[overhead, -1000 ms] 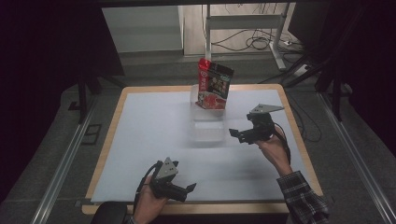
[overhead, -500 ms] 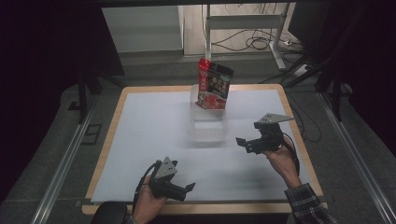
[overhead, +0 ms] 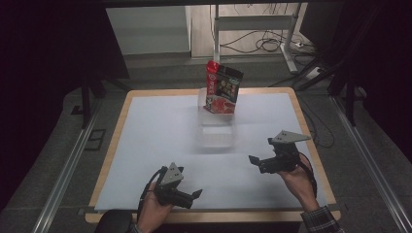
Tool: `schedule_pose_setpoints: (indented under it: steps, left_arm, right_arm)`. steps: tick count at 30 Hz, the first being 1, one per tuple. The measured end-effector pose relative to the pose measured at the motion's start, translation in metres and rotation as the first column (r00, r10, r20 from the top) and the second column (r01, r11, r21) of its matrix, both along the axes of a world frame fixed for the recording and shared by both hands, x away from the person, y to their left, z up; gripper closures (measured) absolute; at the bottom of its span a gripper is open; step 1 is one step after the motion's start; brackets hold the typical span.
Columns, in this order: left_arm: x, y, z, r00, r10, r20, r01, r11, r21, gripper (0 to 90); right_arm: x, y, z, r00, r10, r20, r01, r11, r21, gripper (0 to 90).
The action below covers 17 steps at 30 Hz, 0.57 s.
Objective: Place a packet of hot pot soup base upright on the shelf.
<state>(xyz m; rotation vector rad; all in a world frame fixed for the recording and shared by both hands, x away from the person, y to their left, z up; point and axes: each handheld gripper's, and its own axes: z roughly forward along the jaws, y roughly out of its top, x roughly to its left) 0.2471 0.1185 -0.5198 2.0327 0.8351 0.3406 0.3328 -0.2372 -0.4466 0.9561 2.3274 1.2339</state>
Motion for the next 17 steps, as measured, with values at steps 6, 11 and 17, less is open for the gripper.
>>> schedule_pose_setpoints:
  steps: [6,11,17]
  left_arm:
    - [0.000,0.000,0.000,1.0000,0.003,-0.001,-0.003,0.9999,0.012,0.0]
    - [0.000,0.000,-0.001,1.0000,0.003,-0.002,-0.003,0.9998,0.018,0.0]
    - [0.001,-0.001,-0.001,1.0000,0.004,-0.001,-0.004,0.9997,0.025,0.0]
  right_arm:
    - [-0.017,-0.007,-0.012,0.9994,-0.017,0.029,0.018,0.999,-0.030,0.7]
    - [-0.030,-0.017,-0.023,0.9993,-0.032,0.021,0.033,0.998,-0.044,0.8]
    - [-0.032,-0.023,-0.035,0.9990,-0.045,0.000,0.045,0.996,-0.076,1.0]
